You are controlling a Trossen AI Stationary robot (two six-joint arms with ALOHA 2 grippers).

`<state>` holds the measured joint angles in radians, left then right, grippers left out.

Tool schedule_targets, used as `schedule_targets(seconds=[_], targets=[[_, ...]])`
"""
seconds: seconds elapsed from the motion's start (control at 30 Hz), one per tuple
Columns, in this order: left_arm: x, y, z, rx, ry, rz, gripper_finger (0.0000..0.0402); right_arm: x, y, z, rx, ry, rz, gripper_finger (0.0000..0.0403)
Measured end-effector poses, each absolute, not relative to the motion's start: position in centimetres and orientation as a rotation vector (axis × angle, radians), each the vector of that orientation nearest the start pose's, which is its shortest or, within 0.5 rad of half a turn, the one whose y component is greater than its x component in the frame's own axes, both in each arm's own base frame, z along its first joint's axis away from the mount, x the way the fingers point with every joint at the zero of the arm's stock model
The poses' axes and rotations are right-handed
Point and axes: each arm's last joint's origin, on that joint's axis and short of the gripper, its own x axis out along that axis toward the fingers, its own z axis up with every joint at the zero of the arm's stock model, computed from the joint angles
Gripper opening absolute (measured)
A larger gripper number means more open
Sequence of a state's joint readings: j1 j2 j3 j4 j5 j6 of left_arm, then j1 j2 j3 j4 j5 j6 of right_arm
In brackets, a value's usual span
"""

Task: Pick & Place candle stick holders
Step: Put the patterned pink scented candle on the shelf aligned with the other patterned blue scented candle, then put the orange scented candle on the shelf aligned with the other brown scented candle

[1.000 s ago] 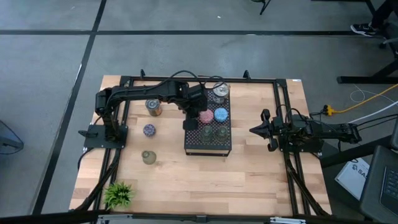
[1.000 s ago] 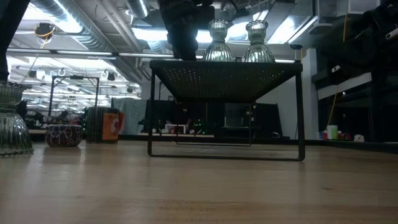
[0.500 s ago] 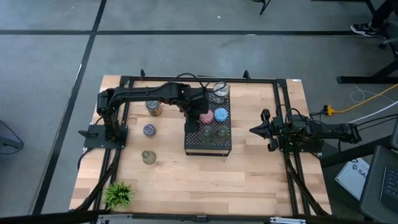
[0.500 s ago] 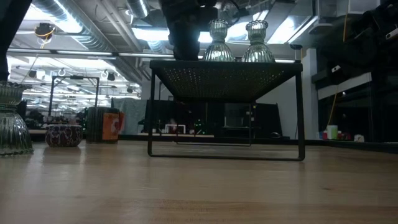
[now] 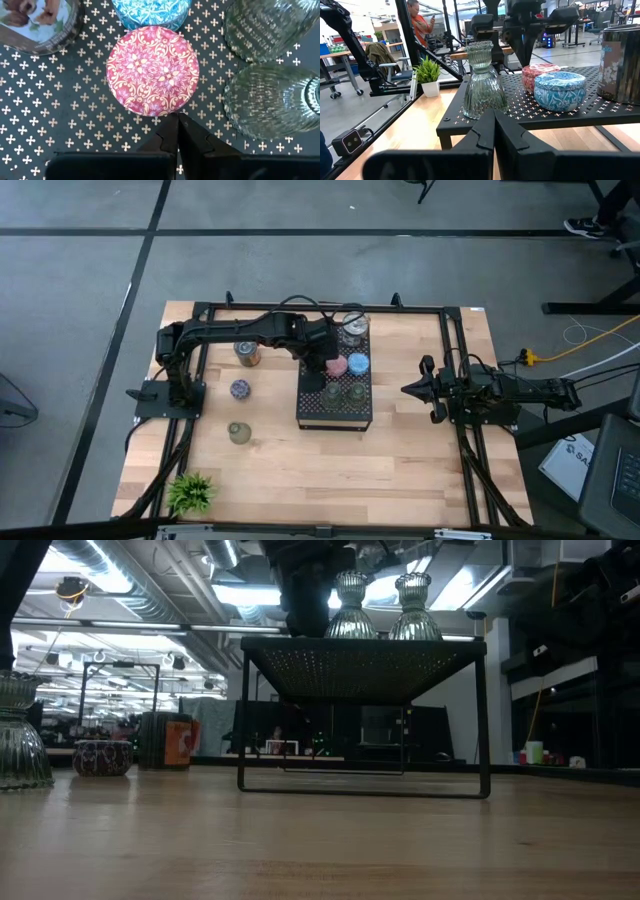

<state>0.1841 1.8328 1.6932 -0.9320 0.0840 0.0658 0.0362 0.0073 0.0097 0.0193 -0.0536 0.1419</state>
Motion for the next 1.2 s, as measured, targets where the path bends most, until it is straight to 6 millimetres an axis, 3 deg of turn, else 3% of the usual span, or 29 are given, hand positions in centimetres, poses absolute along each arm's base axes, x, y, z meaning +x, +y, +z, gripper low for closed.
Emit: schedule_targets(seconds=[0.47, 1.2], targets=[[37.7, 6.9, 29.9, -0.083, 1.088, 0.065, 0.0002, 9.7, 0.5, 16.8, 0.142, -0.015, 0.092, 0.0005], [33.9, 6.0, 32.6, -0.062, 1.188, 0.100, 0.0003, 9.7, 0.5, 16.8, 0.141, -0.016, 0.091, 0.0005]])
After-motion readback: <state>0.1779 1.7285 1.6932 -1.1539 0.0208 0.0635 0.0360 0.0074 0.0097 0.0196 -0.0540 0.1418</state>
